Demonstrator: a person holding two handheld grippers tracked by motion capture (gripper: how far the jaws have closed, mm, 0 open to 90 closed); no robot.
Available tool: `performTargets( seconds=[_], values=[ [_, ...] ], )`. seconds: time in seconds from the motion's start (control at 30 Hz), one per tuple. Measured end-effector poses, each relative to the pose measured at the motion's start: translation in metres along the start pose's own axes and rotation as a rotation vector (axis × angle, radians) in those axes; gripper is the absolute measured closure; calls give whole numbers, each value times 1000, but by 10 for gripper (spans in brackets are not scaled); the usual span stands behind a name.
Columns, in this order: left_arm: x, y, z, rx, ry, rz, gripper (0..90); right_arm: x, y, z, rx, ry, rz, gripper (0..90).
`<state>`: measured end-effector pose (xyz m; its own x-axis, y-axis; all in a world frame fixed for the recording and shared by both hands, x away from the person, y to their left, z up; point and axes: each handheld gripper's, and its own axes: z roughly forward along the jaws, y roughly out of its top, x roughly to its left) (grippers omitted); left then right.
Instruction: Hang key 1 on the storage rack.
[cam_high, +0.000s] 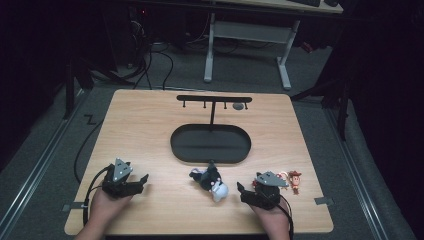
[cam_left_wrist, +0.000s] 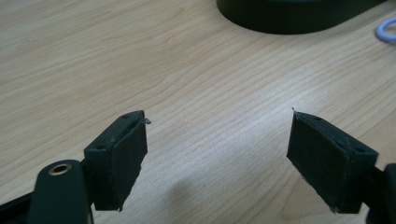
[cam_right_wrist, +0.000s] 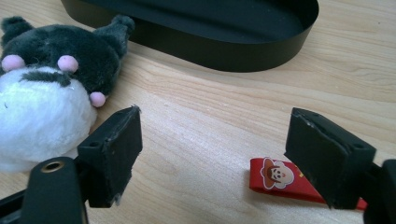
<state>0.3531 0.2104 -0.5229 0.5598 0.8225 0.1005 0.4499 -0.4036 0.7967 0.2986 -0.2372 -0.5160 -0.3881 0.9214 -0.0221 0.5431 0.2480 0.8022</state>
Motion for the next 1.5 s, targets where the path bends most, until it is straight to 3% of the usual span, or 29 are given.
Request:
performTargets(
  seconds=[0.13,0.4,0.57,0.7,0.83,1.17,1.23,1.27,1.33,1.37,1.5],
  values=[
    [-1,1,3,-3,-5,4,203,-1,-2,1,11,0,-19,163],
    [-5,0,1,-12,-21,10,202,-2,-3,-3,1,-1,-7,160],
    [-9,0,4,8,-25,39,201,1,-5,-3,-6,-1,-11,160],
    [-13,-1,3,-1,-18,46,197,0,-2,-2,-37,-1,-7,160],
    [-17,-1,3,-8,-30,69,199,-1,-1,0,-33,1,-18,159],
    [-18,-5,-2,-9,-45,80,199,-1,2,-1,-51,-17,-5,160],
    [-16,-6,-4,-6,-48,75,199,0,3,3,-38,-19,-5,160],
    [-15,-6,-6,-14,-47,69,199,-1,5,5,9,-26,-7,164],
    [-15,-6,-7,-17,-46,67,200,-1,5,5,24,-29,-9,168],
    [-15,-5,-8,-29,-43,61,200,-3,5,4,64,-31,-2,177],
    [-14,-4,-9,-36,-43,57,200,-5,7,3,122,-27,-12,181]
  ],
)
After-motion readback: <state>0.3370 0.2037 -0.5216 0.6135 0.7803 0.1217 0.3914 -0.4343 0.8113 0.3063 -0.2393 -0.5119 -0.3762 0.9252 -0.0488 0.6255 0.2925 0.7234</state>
